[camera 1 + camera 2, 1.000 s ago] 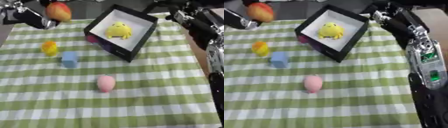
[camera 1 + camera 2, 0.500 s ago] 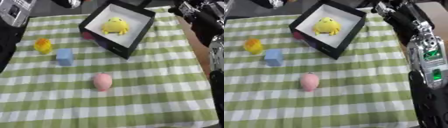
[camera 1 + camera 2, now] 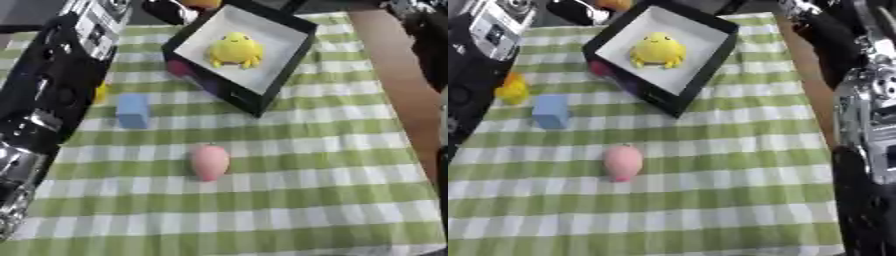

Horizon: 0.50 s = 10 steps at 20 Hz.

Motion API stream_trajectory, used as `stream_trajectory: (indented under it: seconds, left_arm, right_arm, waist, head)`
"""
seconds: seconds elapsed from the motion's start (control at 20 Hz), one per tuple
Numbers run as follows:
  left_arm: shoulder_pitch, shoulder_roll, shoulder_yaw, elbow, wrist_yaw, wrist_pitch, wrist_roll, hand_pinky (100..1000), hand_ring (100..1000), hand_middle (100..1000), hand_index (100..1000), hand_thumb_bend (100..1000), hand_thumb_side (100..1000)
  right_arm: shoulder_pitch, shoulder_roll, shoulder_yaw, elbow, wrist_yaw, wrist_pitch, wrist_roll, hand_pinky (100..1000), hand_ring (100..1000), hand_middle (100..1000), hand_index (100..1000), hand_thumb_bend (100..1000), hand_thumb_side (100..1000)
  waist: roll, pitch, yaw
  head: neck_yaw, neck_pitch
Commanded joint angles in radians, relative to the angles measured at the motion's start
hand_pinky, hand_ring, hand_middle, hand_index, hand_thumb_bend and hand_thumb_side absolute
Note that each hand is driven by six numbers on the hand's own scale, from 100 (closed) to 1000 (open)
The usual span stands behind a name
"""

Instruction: Pick up objects on the table and place them in the box.

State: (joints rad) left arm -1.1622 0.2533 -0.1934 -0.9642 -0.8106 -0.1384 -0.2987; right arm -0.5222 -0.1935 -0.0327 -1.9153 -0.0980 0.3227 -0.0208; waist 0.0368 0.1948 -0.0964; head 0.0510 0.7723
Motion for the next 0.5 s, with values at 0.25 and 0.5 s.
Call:
stream_trajectory:
  seconds: [0.25, 0.5]
  left_arm:
    - [-0.011, -0.036, 0.012, 0.087, -0.121, -0.004, 0.123, 656, 580, 584, 534, 269, 100]
    - [-0.001, -0.06, 0.017, 0.147, -0.206, 0.007, 0.199, 674, 608, 618, 577, 346, 100]
  right_arm:
    - [-0.034, 0.017, 0.05, -0.037, -0.011, -0.041, -0.088, 1000, 866, 868, 841, 242, 316]
    - [-0.043, 0.028, 0.067, -0.037, -0.021, -0.042, -0.075, 1000, 862, 863, 840, 240, 316]
  waist:
    - [-0.02, 0.003, -0.022]
    - [-0.02, 0.006, -0.036]
  head:
    - [0.042, -0.002]
    - [0.058, -0.002]
